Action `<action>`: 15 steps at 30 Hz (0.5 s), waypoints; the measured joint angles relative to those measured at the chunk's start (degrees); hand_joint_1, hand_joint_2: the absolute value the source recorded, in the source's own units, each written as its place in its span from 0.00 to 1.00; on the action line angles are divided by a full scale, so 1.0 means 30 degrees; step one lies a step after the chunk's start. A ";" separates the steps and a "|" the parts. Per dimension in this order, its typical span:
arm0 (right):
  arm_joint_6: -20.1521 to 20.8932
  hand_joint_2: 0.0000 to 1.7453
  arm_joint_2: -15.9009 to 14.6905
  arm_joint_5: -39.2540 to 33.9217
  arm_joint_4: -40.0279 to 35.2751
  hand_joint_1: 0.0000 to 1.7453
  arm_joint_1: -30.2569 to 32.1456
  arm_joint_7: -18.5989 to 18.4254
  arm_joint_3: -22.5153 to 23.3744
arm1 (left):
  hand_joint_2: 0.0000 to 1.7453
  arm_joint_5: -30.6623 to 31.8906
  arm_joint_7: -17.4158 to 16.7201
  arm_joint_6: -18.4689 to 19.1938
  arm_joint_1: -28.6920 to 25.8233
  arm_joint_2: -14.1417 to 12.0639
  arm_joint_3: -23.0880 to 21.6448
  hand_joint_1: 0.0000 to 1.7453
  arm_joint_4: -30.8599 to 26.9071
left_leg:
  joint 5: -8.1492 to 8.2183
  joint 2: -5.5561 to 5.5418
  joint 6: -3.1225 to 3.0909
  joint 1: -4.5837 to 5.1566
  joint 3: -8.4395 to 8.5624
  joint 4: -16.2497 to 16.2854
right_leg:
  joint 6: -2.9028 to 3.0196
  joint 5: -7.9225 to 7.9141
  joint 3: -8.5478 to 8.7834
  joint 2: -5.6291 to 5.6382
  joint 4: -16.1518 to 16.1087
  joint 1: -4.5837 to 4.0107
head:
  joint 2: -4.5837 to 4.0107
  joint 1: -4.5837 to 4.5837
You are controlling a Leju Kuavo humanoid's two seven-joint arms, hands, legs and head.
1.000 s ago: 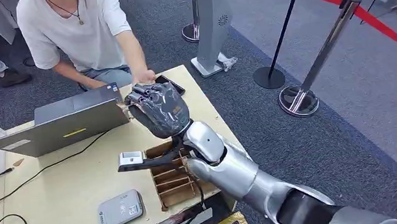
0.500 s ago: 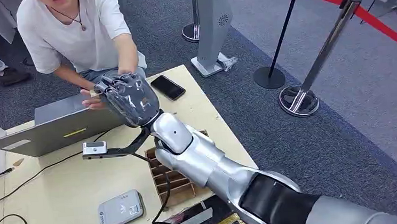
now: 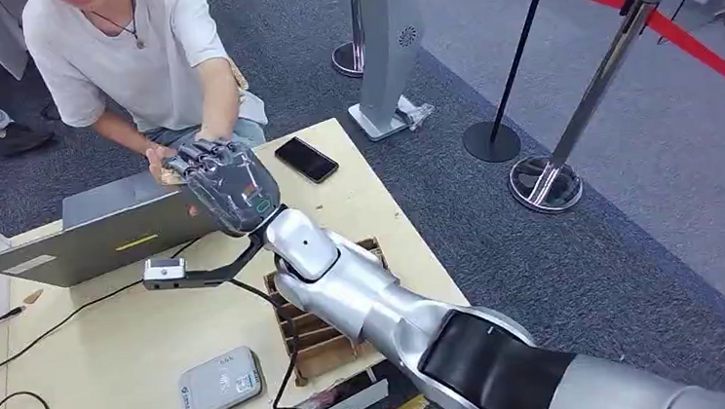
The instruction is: Pass the card to the sensor for recognition and then transmit it.
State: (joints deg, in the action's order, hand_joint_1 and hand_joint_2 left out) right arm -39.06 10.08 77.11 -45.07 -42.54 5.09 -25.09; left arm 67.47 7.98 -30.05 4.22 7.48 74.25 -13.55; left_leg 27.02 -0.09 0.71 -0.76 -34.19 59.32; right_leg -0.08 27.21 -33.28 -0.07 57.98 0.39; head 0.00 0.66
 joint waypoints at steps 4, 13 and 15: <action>0.0000 1.00 0.0131 0.0000 0.0531 0.00 -0.0133 -0.0095 -0.0007 | 0.00 -0.0080 -0.0007 -0.0051 0.0001 0.0007 0.0015 0.00 0.0000 | 0.0000 0.0000 0.0000 -0.0001 0.0000 0.0000 | 0.0000 0.0000 0.0000 0.0000 0.0000 0.0000 | 0.0000 0.0000; 0.0000 1.00 0.0277 0.0000 0.1041 0.00 -0.0215 -0.0094 -0.0007 | 0.00 -0.0131 -0.0007 -0.0080 -0.0008 0.0015 0.0015 0.00 0.0000 | -0.0001 0.0000 0.0000 0.0000 0.0000 0.0000 | -0.0001 -0.0001 0.0001 -0.0002 0.0000 0.0000 | 0.0000 0.0000; 0.0000 1.00 0.0284 0.0000 0.1121 0.00 -0.0248 -0.0095 -0.0007 | 0.00 -0.0153 -0.0007 -0.0087 -0.0007 0.0015 0.0022 0.00 0.0000 | -0.0001 0.0000 0.0000 0.0000 0.0000 0.0000 | -0.0001 -0.0001 0.0001 -0.0001 0.0000 0.0000 | 0.0000 0.0000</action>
State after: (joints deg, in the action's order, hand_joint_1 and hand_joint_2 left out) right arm -39.06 10.93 77.11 -41.70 -43.28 4.81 -25.11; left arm 67.01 7.96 -30.32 4.21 7.52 74.31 -13.55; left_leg 27.02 -0.09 0.71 -0.76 -34.19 59.32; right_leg -0.08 27.20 -33.28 -0.08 57.98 0.39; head 0.00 0.66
